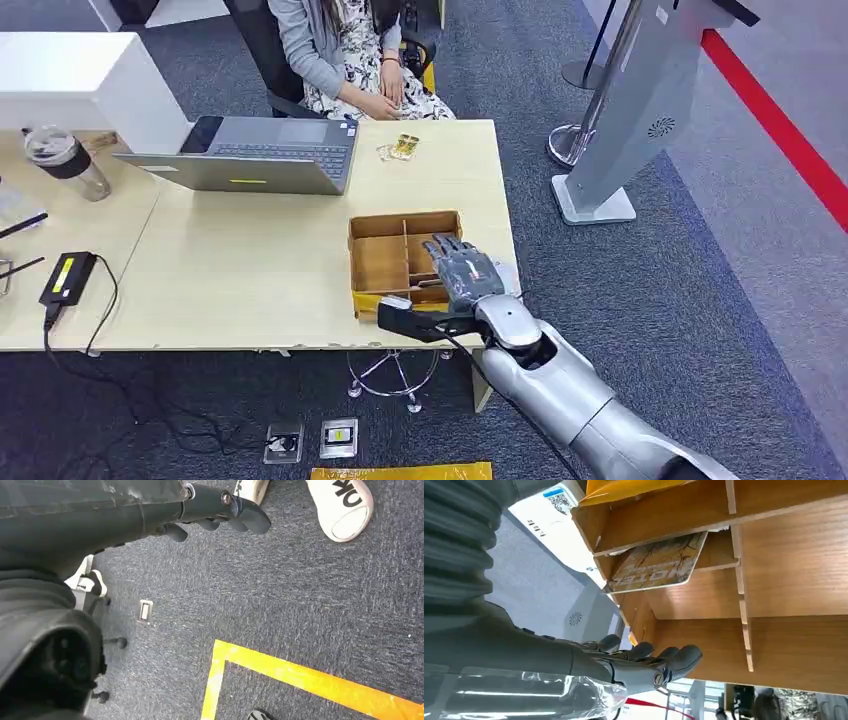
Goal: Pass the card to the sensor for recognition and then transmit it.
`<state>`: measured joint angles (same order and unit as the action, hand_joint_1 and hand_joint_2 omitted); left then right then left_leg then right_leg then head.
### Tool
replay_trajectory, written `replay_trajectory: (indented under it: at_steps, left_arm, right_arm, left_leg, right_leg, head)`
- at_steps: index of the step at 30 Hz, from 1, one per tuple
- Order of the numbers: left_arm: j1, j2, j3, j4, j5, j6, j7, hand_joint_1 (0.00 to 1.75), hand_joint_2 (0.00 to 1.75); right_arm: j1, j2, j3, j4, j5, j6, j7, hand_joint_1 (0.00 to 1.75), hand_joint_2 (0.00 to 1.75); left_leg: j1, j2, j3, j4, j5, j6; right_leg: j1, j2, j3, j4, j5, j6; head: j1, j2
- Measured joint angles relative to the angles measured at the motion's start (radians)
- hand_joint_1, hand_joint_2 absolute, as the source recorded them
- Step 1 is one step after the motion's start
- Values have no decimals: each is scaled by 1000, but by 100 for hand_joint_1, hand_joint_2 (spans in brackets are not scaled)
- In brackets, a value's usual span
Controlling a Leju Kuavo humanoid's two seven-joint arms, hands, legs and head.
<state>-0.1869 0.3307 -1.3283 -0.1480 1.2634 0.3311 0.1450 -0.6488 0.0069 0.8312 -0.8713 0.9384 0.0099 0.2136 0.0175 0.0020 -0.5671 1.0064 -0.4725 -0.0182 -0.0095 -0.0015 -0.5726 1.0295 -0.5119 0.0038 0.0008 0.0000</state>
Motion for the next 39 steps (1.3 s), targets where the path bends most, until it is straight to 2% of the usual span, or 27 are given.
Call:
replay_trajectory:
  at_steps: [13, 15, 16, 17, 18, 25, 39]
  left_arm:
    - [0, 0, -1, 0, 0, -1, 0, 0, 0]
    - [0, 0, -2, 0, 0, -1, 0, 0, 0]
    - [0, 0, -4, 0, 0, -1, 0, 0, 0]
    - [0, 0, -5, 0, 0, -1, 0, 0, 0]
    - [0, 0, -6, 0, 0, -1, 0, 0, 0]
    - [0, 0, -8, 0, 0, -1, 0, 0, 0]
    - [0, 0, -14, 0, -3, 0, 1, 0, 0]
  right_arm:
    - [0, 5, 0, 31, -1, -10, -10, 0, 175]
    - [0, 6, 0, 36, -2, -17, -10, 5, 175]
    - [0, 6, 0, 39, -2, -20, -11, 157, 175]
    - [0, 6, 0, 40, -3, -23, -11, 157, 175]
    - [0, 6, -1, 42, -4, -27, -16, 175, 175]
    - [0, 16, -3, 52, -13, -53, -26, 175, 175]
    - [0, 22, -16, 55, -21, -55, -28, 175, 175]
  left_leg:
    - [0, 0, 0, 0, 0, 0]
    - [0, 0, 0, 0, 0, 0]
    - [0, 0, 0, 0, 0, 0]
    - [0, 0, 0, 0, 0, 0]
    - [0, 0, 0, 0, 0, 0]
    - [0, 0, 0, 0, 0, 0]
    - [0, 0, 0, 0, 0, 0]
  right_leg:
    - [0, 0, 0, 0, 0, 0]
    - [0, 0, 0, 0, 0, 0]
    - [0, 0, 0, 0, 0, 0]
    - [0, 0, 0, 0, 0, 0]
    - [0, 0, 0, 0, 0, 0]
    - [0, 0, 0, 0, 0, 0]
    - [0, 0, 0, 0, 0, 0]
  head:
    - [0, 0]
    - [0, 0]
    - [0, 0]
    - [0, 0]
    - [0, 0]
    - [0, 0]
    - [0, 0]
